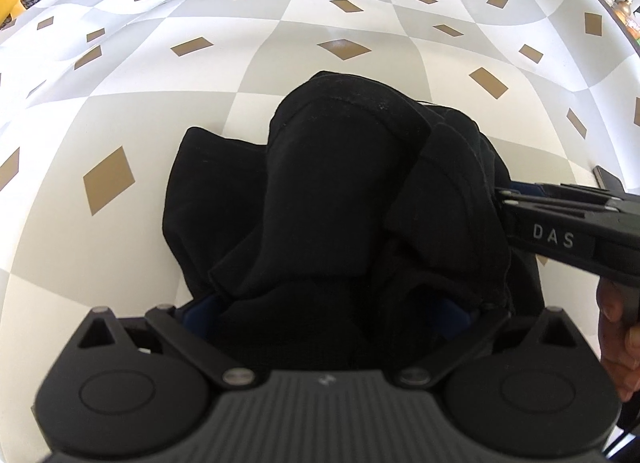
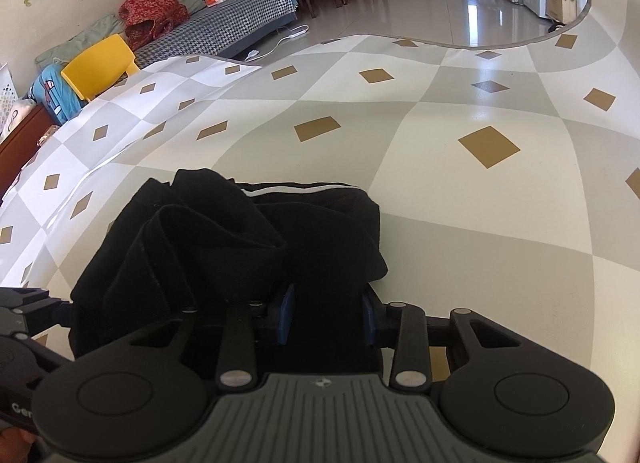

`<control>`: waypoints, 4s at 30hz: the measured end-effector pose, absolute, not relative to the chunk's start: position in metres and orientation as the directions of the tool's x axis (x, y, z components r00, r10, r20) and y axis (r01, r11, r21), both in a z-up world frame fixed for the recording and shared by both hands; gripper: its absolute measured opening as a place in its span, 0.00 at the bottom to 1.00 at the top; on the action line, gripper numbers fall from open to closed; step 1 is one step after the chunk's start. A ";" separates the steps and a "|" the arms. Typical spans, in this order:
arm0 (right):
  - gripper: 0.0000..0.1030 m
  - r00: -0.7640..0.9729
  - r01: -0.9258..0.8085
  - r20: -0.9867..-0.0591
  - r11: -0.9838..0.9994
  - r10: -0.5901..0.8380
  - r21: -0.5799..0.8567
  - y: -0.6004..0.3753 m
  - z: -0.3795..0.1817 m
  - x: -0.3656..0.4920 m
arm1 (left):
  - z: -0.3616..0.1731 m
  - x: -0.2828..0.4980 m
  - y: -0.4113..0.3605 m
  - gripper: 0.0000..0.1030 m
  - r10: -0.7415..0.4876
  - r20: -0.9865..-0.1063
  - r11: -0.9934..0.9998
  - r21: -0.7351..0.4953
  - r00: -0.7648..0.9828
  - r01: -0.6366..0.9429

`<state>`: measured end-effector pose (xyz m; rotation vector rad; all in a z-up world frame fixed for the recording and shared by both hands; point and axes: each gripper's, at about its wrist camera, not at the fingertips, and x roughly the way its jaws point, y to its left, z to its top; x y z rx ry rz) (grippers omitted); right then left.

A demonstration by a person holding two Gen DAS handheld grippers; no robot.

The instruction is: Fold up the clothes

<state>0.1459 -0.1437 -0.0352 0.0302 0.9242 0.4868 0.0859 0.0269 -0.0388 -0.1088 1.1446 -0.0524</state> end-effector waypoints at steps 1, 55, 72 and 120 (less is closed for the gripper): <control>0.32 0.496 -0.387 -0.761 0.891 0.419 0.238 -0.145 -0.035 0.145 | -0.039 0.087 0.025 1.00 -0.096 -0.904 0.994 -0.110 0.417 -0.008; 0.42 0.489 -0.253 -0.716 0.867 0.498 0.430 -0.176 0.022 0.125 | -0.010 0.041 0.016 1.00 -0.105 -0.883 0.989 -0.046 0.458 0.138; 0.45 0.465 -0.315 -0.684 0.827 0.562 0.465 -0.166 0.030 0.118 | -0.036 0.035 0.010 1.00 -0.073 -0.908 0.992 -0.023 0.413 0.125; 0.19 0.409 -0.390 -0.700 0.806 0.585 0.445 -0.144 0.014 0.109 | -0.044 0.022 0.000 0.97 -0.031 -0.880 0.991 0.034 0.473 0.128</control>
